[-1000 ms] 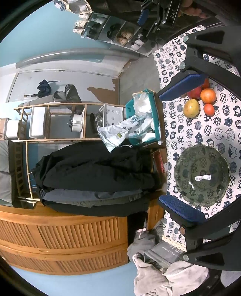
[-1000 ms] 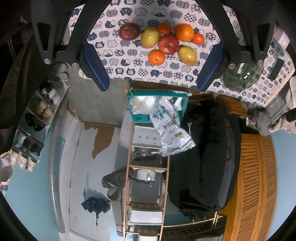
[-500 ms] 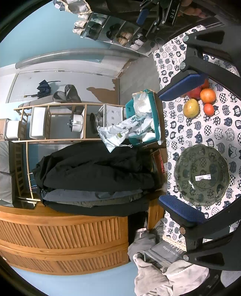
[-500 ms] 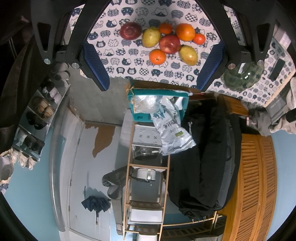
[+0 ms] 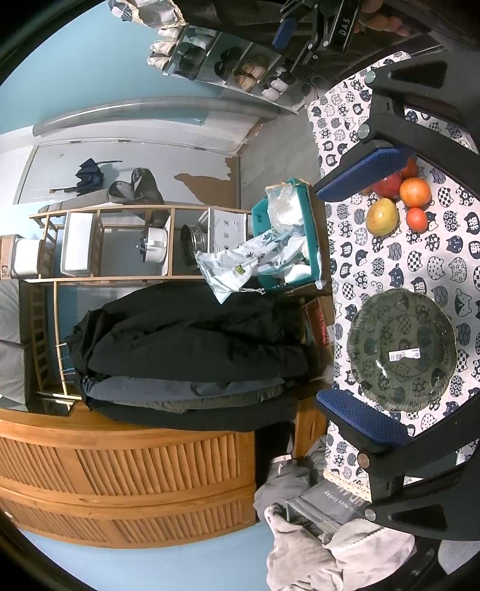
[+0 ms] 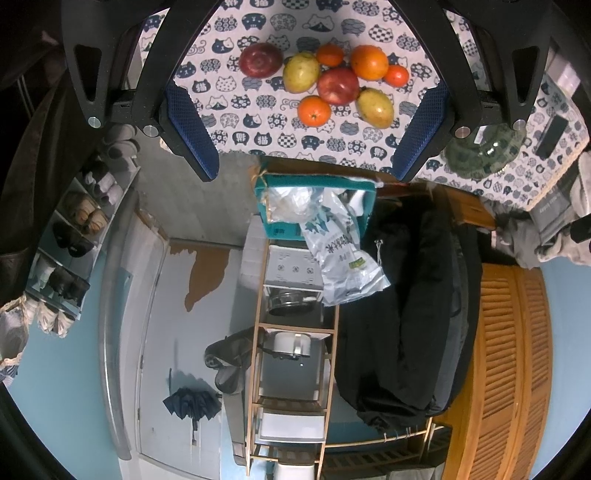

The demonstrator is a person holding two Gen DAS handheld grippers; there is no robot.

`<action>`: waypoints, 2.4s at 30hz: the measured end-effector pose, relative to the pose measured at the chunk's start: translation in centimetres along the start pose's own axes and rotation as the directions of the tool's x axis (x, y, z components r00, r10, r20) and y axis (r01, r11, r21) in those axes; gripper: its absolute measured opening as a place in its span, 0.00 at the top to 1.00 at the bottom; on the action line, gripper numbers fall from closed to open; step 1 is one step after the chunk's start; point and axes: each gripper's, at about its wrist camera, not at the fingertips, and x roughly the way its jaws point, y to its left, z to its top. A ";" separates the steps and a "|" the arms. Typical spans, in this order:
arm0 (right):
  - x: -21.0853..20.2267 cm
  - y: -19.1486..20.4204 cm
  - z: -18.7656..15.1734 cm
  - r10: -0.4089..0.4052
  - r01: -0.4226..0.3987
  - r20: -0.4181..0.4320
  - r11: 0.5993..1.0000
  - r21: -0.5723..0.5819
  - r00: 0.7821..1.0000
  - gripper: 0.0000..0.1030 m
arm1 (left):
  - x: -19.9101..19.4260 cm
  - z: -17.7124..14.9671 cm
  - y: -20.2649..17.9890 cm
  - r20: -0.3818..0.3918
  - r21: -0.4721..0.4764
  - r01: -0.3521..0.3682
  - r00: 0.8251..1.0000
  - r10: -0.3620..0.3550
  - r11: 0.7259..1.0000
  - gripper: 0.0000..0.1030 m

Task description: Organize fruits

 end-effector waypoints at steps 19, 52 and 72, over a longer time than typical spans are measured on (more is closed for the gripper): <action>-0.4 -0.4 0.7 -0.005 0.005 0.004 1.000 0.000 1.000 0.09 | 0.0 -0.1 0.0 -0.011 -0.003 0.002 1.000 -0.002 1.000 0.01; 0.5 -3.7 -1.7 -0.022 0.023 -0.055 0.999 0.024 0.998 0.09 | 4.0 -1.3 -2.4 -0.126 -0.011 0.054 0.990 -0.055 0.998 0.01; 6.9 -7.4 -8.1 -0.053 0.074 -0.308 0.996 0.056 0.950 0.09 | 14.0 -7.7 -6.8 -0.418 -0.021 0.113 0.901 -0.112 0.993 0.01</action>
